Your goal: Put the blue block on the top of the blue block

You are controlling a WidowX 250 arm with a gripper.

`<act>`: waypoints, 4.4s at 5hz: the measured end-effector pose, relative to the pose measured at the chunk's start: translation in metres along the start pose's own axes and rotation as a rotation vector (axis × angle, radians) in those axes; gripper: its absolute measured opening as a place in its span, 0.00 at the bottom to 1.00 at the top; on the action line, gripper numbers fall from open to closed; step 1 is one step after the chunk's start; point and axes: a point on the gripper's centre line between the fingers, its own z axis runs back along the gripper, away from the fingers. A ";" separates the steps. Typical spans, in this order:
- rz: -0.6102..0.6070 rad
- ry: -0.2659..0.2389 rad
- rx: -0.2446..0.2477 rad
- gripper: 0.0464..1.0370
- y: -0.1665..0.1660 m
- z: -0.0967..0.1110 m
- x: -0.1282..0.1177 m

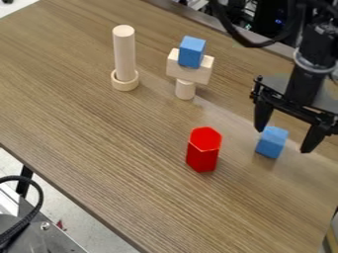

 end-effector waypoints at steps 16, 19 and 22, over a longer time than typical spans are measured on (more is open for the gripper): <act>0.131 -0.036 0.034 0.55 0.115 0.101 0.038; 0.137 -0.026 0.037 0.55 0.146 0.071 0.039; 0.136 -0.016 0.040 0.55 0.152 0.055 0.050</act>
